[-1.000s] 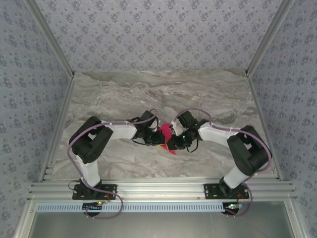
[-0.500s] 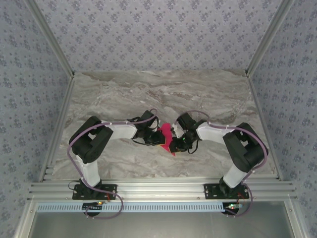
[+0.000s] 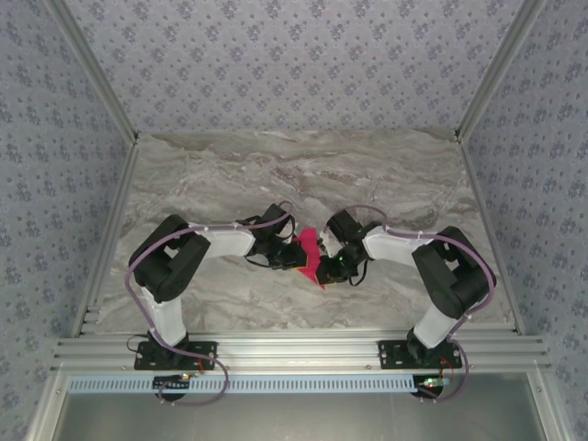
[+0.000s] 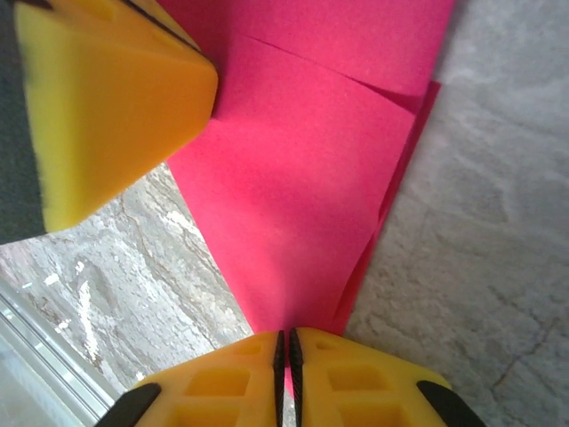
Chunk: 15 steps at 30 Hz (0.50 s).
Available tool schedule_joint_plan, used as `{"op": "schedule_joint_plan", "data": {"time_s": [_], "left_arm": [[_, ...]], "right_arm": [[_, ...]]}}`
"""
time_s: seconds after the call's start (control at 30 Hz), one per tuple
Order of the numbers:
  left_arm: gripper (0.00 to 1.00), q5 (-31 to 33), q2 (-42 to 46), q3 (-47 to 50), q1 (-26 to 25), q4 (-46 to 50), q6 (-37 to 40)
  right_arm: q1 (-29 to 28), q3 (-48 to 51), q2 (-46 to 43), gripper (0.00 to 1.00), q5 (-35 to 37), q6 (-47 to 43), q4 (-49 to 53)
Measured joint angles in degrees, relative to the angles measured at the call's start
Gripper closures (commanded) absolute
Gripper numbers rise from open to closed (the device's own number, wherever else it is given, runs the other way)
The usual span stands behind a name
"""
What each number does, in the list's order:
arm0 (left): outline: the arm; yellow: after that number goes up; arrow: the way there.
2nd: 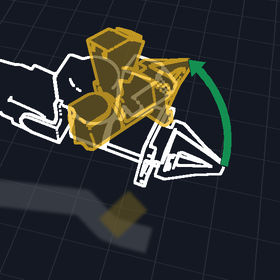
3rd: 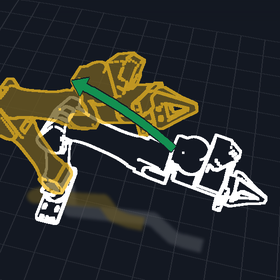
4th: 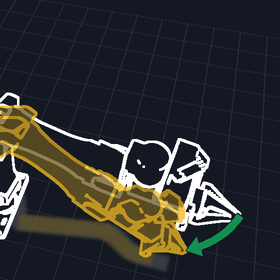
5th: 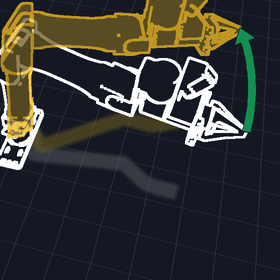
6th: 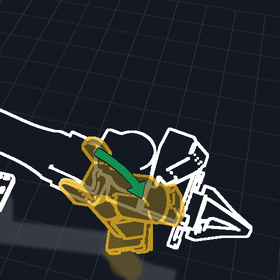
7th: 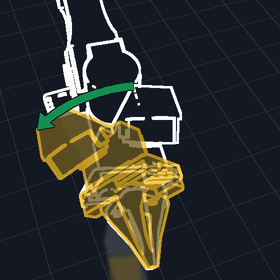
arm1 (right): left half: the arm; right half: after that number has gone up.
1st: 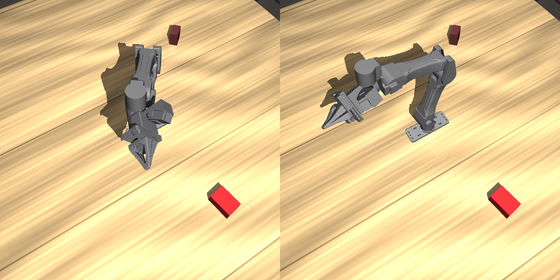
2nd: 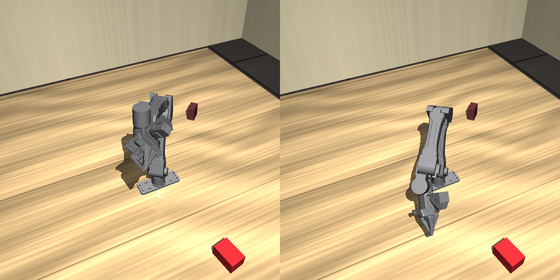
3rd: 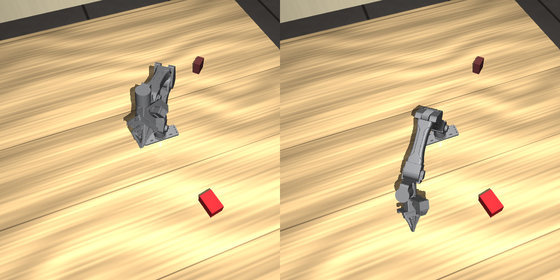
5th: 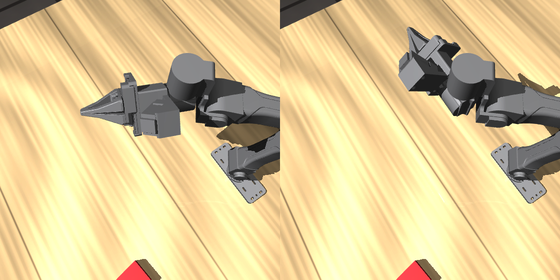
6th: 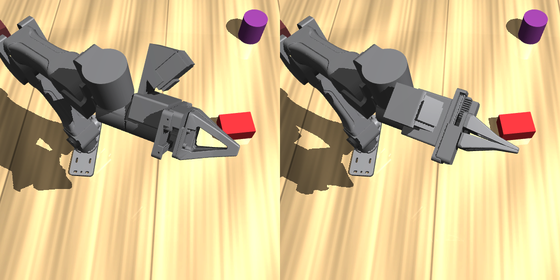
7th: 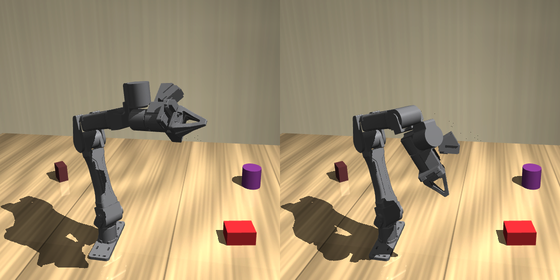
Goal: Fold a paper plane with a square sheet of paper (fold left side to right side)
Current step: Third fold the triangle at the center of the table.
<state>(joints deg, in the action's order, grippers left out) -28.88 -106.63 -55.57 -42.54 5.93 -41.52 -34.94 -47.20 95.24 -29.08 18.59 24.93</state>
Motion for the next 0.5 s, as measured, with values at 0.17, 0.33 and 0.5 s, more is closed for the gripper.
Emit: {"op": "schedule_joint_plan", "data": {"time_s": [0.17, 0.33, 0.5], "left_arm": [[0.88, 0.04, -0.04, -0.13, 0.00, 0.20, 0.07], [0.88, 0.17, -0.04, -0.15, 0.00, 0.26, 0.07], [0.88, 0.17, -0.04, -0.15, -0.02, 0.24, 0.07]], "right_arm": [[-0.22, -0.20, -2.93, 0.87, 1.81, 0.02, 3.17], [-1.64, -2.32, -7.02, 0.88, 1.81, 0.90, 3.50], [-4.09, -2.56, -6.23, 0.89, 0.83, 5.27, -1.92]]}}
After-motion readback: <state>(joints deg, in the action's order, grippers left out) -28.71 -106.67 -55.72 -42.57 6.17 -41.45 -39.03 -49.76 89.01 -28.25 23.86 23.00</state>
